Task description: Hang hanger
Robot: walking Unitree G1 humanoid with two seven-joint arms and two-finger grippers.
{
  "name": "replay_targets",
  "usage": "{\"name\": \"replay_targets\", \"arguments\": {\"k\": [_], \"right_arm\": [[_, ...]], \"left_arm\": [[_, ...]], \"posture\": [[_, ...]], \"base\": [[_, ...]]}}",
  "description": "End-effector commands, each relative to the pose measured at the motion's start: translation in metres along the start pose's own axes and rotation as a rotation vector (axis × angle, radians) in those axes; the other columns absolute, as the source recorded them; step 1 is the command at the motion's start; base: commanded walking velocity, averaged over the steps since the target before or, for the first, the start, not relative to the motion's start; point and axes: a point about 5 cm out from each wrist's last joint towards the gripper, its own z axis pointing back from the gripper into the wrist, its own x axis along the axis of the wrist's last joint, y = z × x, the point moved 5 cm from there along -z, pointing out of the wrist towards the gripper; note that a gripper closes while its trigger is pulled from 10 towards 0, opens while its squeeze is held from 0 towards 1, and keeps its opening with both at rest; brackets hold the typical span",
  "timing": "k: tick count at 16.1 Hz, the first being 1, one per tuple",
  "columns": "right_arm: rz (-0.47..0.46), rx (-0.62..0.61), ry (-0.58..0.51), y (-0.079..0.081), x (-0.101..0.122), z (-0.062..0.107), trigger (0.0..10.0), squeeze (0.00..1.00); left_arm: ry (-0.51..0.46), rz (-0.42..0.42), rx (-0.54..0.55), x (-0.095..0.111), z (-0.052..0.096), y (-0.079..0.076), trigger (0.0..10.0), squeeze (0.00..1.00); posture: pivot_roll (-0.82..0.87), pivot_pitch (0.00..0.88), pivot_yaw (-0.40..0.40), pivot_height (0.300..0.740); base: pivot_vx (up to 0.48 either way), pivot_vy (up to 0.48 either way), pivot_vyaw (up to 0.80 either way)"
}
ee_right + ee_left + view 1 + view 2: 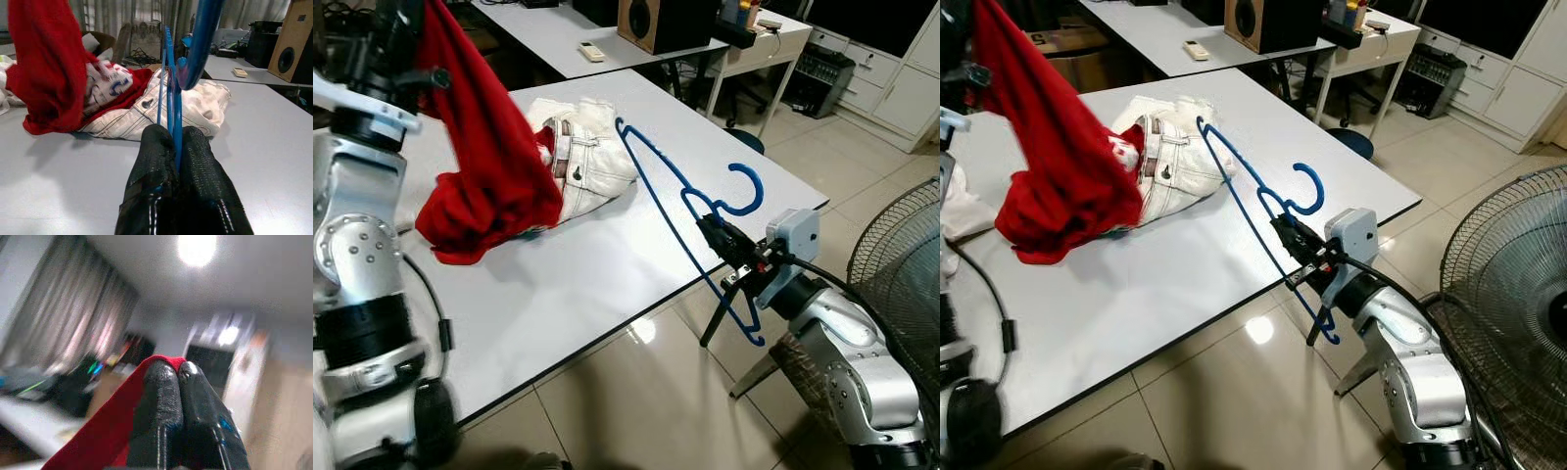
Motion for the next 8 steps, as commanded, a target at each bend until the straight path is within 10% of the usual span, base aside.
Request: {"name": "replay_targets", "arguments": {"k": [1,4,6,8], "right_arm": [[0.016,0.014,-0.021,0.004,0.005,-0.001,10.0,0.00],[0.028,-0.116,-0.047,-0.022,0.010,-0.002,10.0,0.00],[0.010,-0.163,-0.098,-0.034,0.021,-0.003,10.0,0.00],[0.000,-0.187,-0.111,-0.037,0.022,-0.004,10.0,0.00]], "left_arm": [[0.145,-0.064,0.015,-0.032,0.002,0.001,0.0,0.00],[0.076,-0.074,-0.083,-0.007,-0.025,-0.018,0.0,0.00],[-0.167,0.110,-0.165,0.061,-0.044,-0.034,0.0,0.00],[-0.219,0.192,-0.135,0.072,-0.043,-0.023,0.0,0.00]], "posture": [[-0.04,0.000,-0.039,0.740],[-0.03,0.000,-0.043,0.740],[-0.02,0.000,-0.045,0.740],[-0.01,0.000,-0.049,0.740]], "base": [[0.000,0.000,0.00],[0.000,0.000,0.00],[0.000,0.000,0.00],[0.000,0.000,0.00]]}}
